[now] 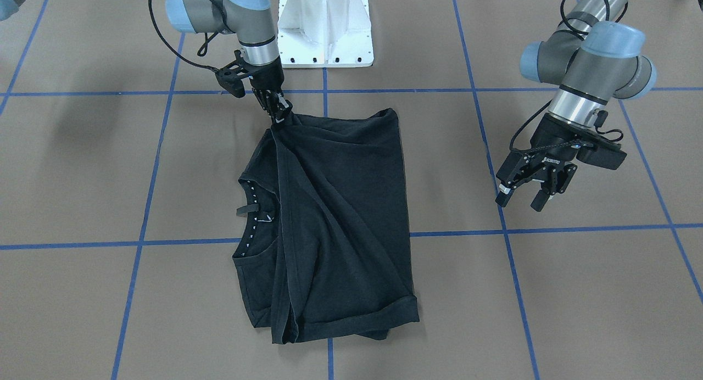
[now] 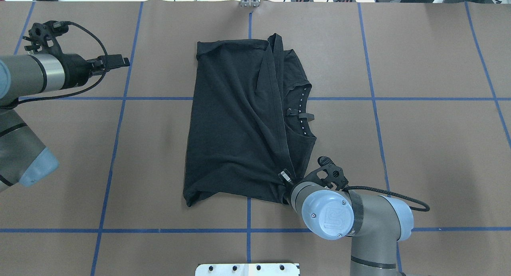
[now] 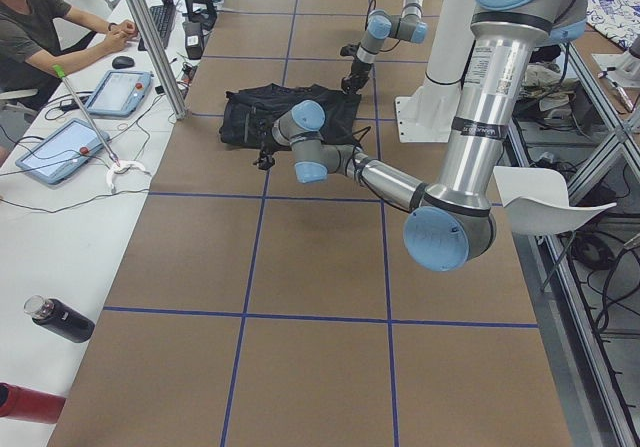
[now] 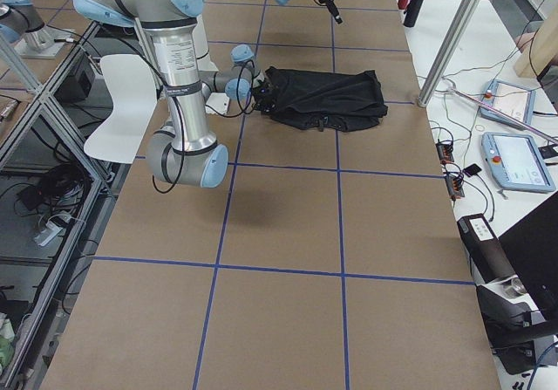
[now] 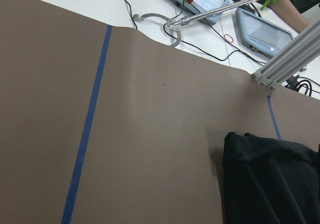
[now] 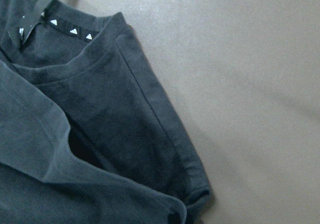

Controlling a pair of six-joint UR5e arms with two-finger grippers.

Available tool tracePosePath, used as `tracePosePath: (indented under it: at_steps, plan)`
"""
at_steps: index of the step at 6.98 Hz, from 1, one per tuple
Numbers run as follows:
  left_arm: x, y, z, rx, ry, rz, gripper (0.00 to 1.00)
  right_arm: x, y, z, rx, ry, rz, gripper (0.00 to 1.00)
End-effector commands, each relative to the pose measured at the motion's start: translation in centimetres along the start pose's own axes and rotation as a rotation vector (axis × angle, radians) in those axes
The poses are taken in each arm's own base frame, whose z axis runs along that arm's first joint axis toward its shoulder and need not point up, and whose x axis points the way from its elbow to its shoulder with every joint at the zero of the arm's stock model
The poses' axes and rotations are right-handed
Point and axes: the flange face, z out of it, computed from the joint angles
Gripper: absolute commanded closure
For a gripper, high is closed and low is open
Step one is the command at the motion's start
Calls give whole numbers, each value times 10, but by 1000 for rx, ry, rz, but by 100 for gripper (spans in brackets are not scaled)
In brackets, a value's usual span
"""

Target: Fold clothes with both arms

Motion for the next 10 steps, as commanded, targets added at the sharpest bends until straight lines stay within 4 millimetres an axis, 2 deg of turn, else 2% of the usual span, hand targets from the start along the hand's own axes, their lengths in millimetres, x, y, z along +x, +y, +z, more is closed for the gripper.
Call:
tracePosePath:
  at_steps: [1,2,5,6,7,8,9,10]
  plan:
    - [0,0,-1,0,0,0,0,-3,-4,-3,-2,-4,-6,100]
    - [0,0,-1,0,0,0,0,-10,-10,-13,-10,-18,3,100]
    - [4,0,-4,0,10,-8,0,-13,-15,-39,-17,34,-13,100]
    - [10,3,-5,-6,23,-62,0,-12,-19,-49,-40,34,-11,100]
    - [26,4,-16,-17,68,-231,0,-10,-17,-50,-45,36,-14,100]
    - [48,31,-20,-91,105,-318,0,-10,-16,-52,-51,34,-14,100]
    - [74,56,-34,-145,147,-403,0,-9,-17,-52,-53,38,-14,100]
    - [73,109,-55,-224,126,-532,0,-3,-20,-49,-50,44,-16,100]
